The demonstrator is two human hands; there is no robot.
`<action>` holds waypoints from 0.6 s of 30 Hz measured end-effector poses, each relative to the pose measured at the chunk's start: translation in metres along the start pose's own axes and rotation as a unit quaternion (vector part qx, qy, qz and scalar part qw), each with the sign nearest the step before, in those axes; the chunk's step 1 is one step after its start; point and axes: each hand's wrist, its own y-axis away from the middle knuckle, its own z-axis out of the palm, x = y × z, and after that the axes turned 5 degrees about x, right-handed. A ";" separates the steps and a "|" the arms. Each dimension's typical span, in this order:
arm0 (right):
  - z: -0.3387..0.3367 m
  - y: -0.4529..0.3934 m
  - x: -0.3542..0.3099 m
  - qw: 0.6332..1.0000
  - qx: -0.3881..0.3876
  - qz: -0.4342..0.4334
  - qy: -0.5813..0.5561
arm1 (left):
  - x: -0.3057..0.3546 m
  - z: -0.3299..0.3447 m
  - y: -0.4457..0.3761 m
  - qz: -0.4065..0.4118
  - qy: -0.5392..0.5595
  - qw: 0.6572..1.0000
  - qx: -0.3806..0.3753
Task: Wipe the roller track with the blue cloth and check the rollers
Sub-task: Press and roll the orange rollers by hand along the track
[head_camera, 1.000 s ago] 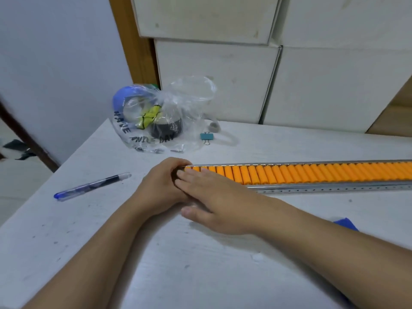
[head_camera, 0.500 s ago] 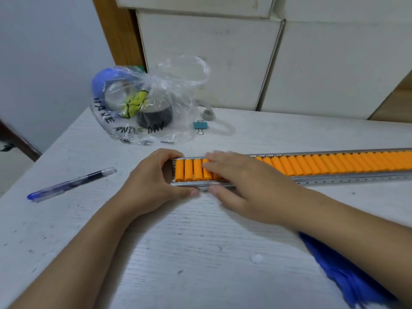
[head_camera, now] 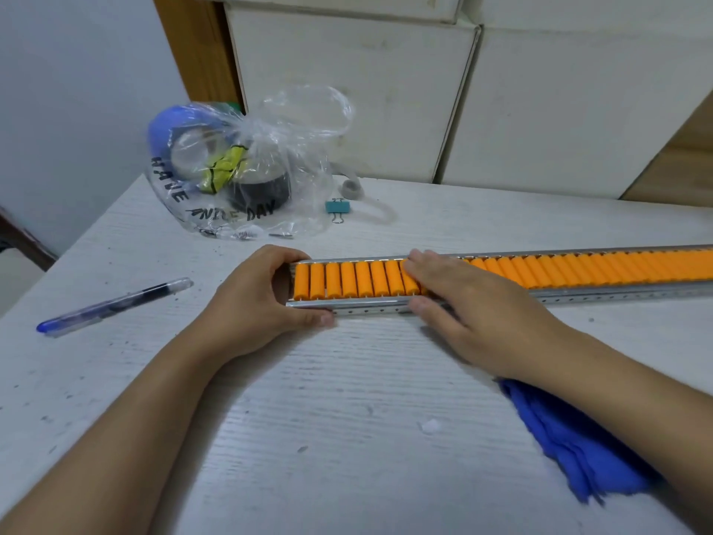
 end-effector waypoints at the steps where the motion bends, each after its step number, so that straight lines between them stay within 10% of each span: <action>1: 0.000 0.004 0.004 1.000 0.004 0.011 0.000 | 0.001 0.000 0.000 0.001 -0.004 1.000 -0.002; 9: -0.007 0.014 0.010 0.998 0.061 0.026 -0.021 | 0.049 0.008 0.001 0.147 -0.240 0.959 -0.014; 18: -0.012 0.038 0.033 0.994 0.062 0.069 -0.049 | 0.122 0.081 -0.037 0.156 -0.214 0.956 -0.123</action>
